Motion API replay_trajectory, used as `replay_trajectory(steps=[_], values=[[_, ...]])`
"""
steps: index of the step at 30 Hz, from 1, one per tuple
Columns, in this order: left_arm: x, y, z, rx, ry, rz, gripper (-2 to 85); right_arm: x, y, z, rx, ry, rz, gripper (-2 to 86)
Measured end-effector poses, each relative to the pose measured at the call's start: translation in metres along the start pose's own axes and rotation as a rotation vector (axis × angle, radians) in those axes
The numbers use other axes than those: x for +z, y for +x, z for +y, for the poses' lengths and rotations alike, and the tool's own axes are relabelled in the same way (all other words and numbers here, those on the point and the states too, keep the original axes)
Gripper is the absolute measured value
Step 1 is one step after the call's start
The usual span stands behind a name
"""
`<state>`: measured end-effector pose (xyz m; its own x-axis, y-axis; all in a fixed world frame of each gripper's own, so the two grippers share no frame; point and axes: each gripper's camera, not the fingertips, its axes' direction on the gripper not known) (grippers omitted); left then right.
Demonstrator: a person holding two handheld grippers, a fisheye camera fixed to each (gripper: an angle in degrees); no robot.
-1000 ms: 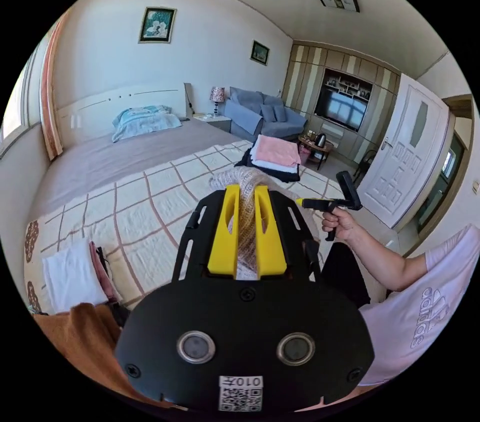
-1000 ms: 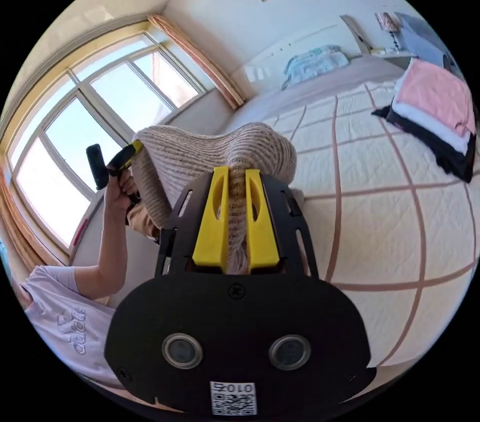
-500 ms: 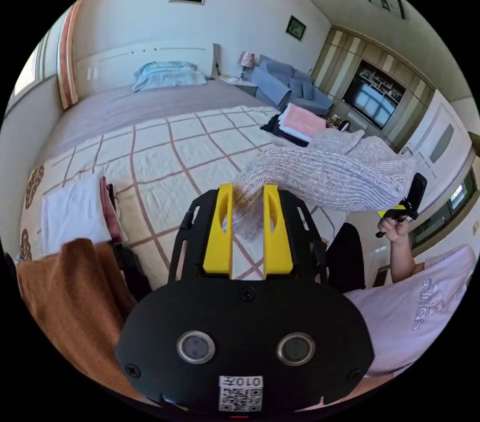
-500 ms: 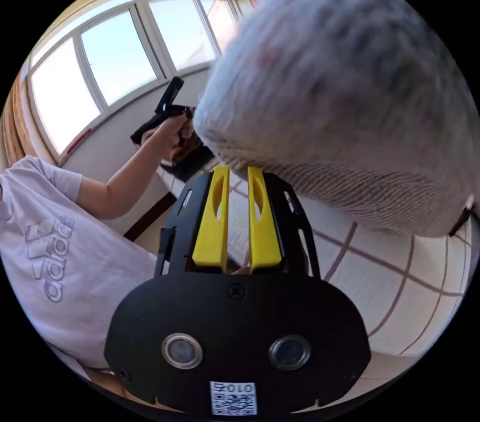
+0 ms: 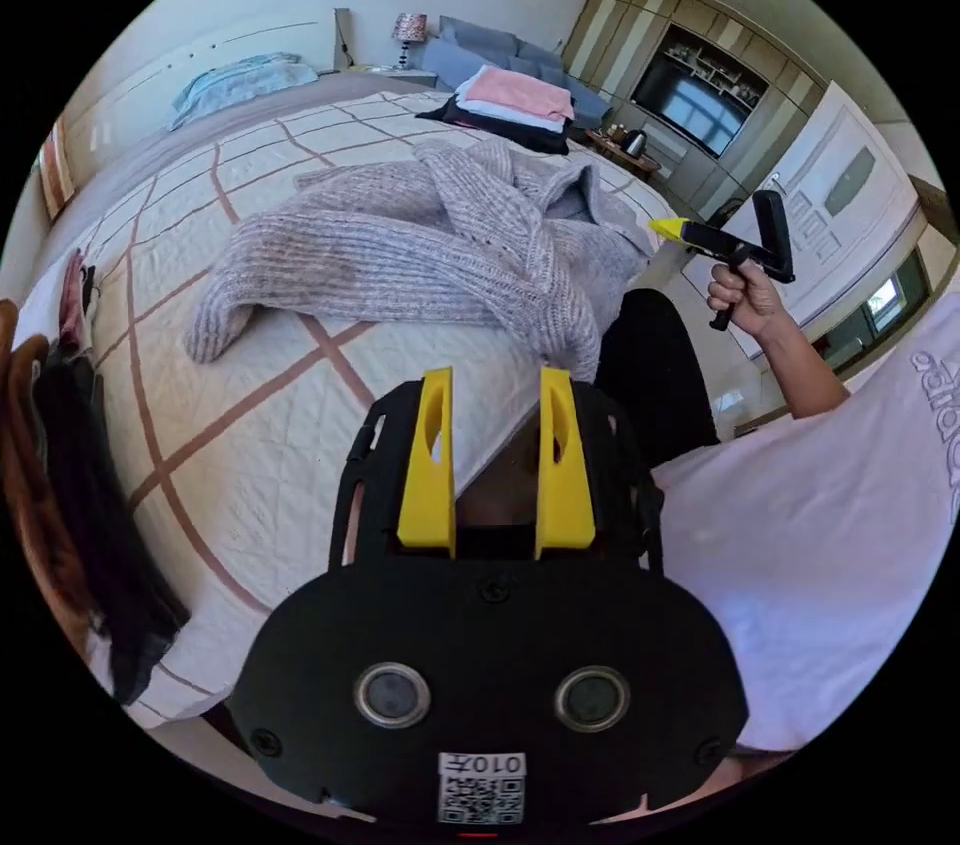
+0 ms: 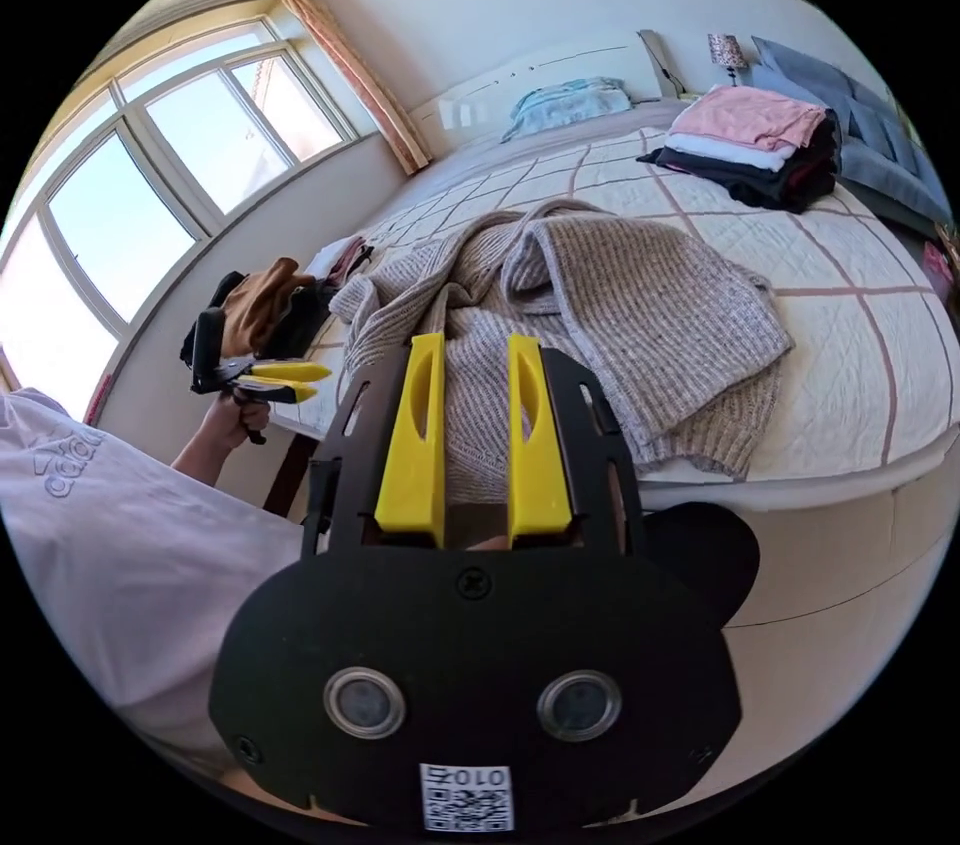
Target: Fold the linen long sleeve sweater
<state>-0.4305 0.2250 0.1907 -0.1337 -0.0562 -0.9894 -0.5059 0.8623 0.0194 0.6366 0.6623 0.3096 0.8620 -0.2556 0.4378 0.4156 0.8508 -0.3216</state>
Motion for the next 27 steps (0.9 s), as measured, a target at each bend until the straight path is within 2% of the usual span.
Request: replay_trajectory(steps=[7, 10, 14, 19, 23, 25, 27], values=[[0.018, 0.012, -0.024, -0.151, 0.060, 0.035, 14.9, 0.023, -0.031, 0.005, -0.046, -0.014, 0.002, 10.6], [0.035, 0.011, -0.024, -0.169, 0.043, -0.034, 14.0, 0.034, -0.033, 0.008, -0.046, -0.063, 0.037, 10.8], [0.048, -0.004, -0.021, -0.182, 0.061, 0.034, 11.0, 0.036, -0.025, 0.007, -0.005, -0.078, 0.020, 10.5], [-0.014, 0.001, -0.038, -0.060, 0.176, 0.048, 9.1, 0.032, -0.021, -0.001, 0.018, -0.079, 0.064, 9.6], [-0.108, -0.015, -0.039, -0.024, 0.344, 0.102, 8.4, 0.040, -0.032, -0.010, -0.005, -0.075, 0.004, 9.7], [-0.139, -0.028, -0.037, -0.025, 0.388, 0.085, 8.0, 0.056, -0.043, -0.018, -0.030, -0.097, 0.062, 10.4], [-0.165, -0.060, -0.034, -0.085, 0.422, -0.028, 7.5, 0.071, -0.049, -0.028, -0.064, -0.137, 0.143, 10.6]])
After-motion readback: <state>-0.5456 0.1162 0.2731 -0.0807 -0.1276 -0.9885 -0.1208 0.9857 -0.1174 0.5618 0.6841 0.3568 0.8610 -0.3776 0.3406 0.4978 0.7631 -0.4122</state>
